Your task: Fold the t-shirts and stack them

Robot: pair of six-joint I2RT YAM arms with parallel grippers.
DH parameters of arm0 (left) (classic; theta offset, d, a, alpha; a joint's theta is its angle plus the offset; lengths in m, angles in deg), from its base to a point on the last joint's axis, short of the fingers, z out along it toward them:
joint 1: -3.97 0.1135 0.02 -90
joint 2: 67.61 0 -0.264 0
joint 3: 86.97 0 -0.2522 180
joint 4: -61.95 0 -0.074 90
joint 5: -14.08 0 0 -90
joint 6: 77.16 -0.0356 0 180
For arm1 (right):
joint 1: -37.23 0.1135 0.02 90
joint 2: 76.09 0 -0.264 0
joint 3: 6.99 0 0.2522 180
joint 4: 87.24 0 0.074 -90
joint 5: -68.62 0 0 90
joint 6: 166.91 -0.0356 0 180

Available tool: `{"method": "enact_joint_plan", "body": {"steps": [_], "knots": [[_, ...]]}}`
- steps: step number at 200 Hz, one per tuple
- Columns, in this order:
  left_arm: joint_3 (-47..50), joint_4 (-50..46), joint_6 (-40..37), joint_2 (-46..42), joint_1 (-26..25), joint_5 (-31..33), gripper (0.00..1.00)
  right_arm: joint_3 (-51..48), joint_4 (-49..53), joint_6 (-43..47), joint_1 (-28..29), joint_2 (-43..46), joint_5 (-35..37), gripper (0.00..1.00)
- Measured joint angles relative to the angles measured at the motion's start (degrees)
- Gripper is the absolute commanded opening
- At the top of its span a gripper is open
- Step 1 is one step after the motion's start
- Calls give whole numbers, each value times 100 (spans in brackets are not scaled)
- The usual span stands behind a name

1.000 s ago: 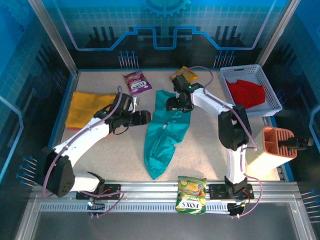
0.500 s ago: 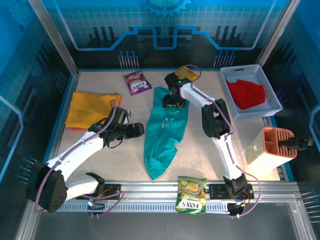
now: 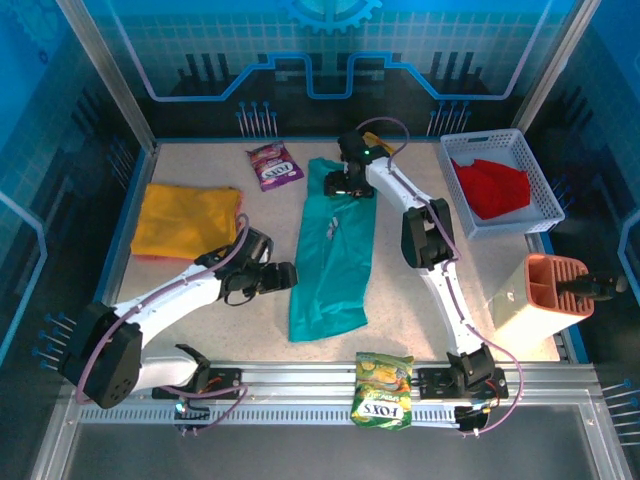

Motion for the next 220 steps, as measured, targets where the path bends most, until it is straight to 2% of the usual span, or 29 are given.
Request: {"method": "enact_joint_plan", "body": {"steps": [34, 64, 93, 128, 163, 174, 189, 220], "knots": [[168, 11, 2, 4, -11, -142, 81, -640, -271, 249, 22, 564, -199, 100], [332, 46, 90, 4, -13, -350, 77, -1113, -313, 334, 24, 1335, -374, 100], [452, 164, 195, 7, -20, -577, 75, -2376, -490, 282, 24, 2612, -586, 100], [658, 221, 308, 2, -92, -710, 75, -4065, -763, 199, 59, 3762, -717, 100], [887, 216, 452, -133, -138, -844, 72, -6310, -1073, -116, 96, 4903, -890, 81], [957, 216, 501, -210, -166, -905, 70, -6878, -1119, -188, 133, 5274, -916, 69], [1051, 212, 579, -332, -210, -979, 67, -7611, -1285, -420, 282, 5851, -951, 57], [1113, 201, 715, -490, -295, -1130, 60, -8636, -1661, -634, 848, 6712, -1040, 52]]}}
